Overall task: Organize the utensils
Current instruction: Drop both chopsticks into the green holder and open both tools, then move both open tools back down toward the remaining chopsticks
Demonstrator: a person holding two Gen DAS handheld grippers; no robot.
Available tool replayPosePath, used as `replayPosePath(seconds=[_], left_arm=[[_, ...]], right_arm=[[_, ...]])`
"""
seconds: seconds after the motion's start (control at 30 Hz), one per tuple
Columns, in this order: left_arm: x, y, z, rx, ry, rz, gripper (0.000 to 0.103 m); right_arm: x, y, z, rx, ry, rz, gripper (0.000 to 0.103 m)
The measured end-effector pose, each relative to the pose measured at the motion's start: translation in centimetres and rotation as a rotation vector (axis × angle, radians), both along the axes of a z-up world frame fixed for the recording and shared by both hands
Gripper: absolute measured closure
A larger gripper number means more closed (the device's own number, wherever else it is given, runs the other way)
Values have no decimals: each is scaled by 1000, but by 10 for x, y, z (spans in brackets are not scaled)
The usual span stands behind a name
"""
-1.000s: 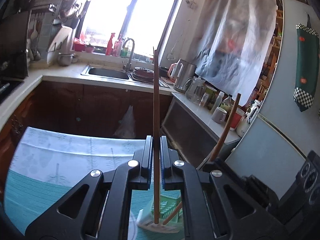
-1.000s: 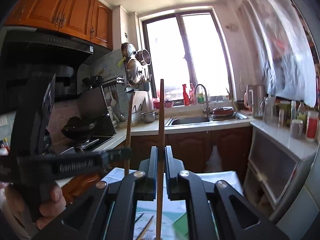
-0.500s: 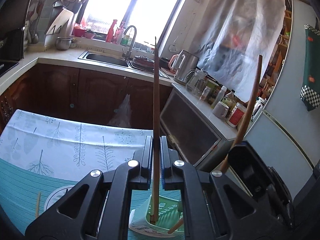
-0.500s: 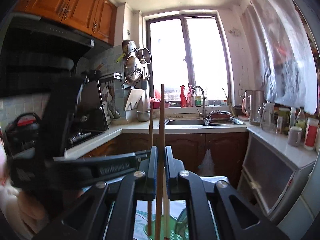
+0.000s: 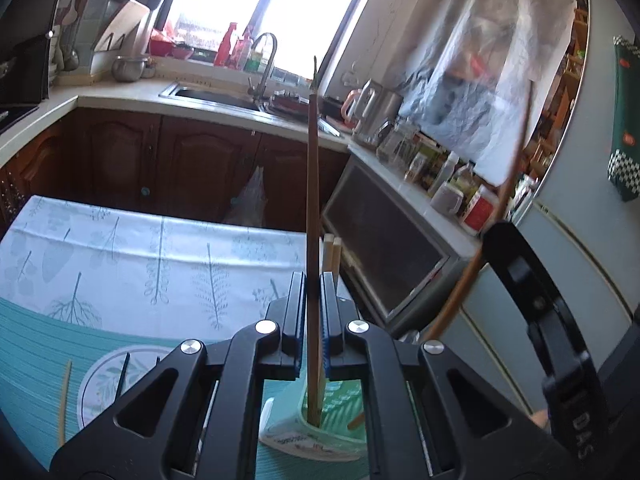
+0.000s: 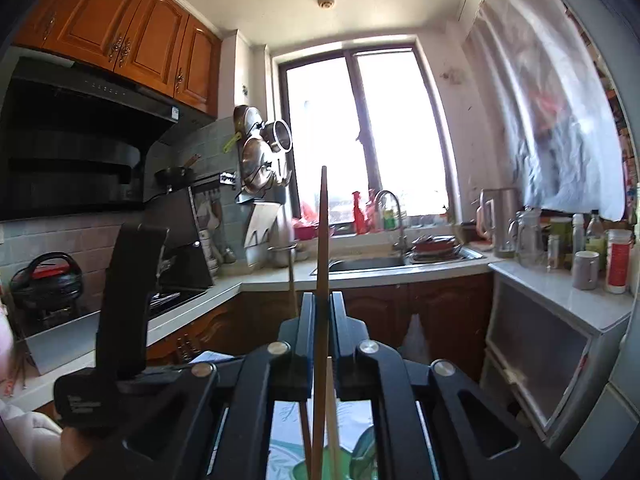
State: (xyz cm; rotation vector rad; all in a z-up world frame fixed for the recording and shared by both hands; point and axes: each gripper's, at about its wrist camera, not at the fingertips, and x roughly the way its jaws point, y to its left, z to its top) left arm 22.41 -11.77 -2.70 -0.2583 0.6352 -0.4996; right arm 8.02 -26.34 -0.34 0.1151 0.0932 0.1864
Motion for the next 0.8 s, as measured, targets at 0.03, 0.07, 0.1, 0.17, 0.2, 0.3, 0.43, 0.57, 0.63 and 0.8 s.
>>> replayPosePath(seconds=[0.03,0.07,0.1,0.17,0.2,0.3,0.43,0.57,0.63,0.8], left_arm=[[0,-1,-4,11,9,-1,99],[-1,-1,-8,22,17,0,99],[-2,-2,-10,29,21,-1,98],[-5,-2,-16,48,37,-8,94],[-6,-2,-18,56,45,-10,92],[-13,2,-22,67,65,-7,74],[-25,12,-21,71,79,16,62],[-40,24,-18,124,115,27,61],[-49,31,-17,160,130,34,61],[-78,59,-10,272,149,70,61]], right_arm=[[1,-1,-3,-1,-2,-11,97],[2,-2,-6,-1,1,-18,97],[4,-2,-8,-3,8,-20,97],[11,-4,-14,-11,38,-24,97],[13,-4,-17,-19,54,-23,97],[20,-5,-27,-37,111,-15,96],[22,-7,-38,-45,188,17,96],[19,0,-43,-88,245,64,96],[16,4,-45,-99,265,74,96],[5,17,-42,-107,305,95,95]])
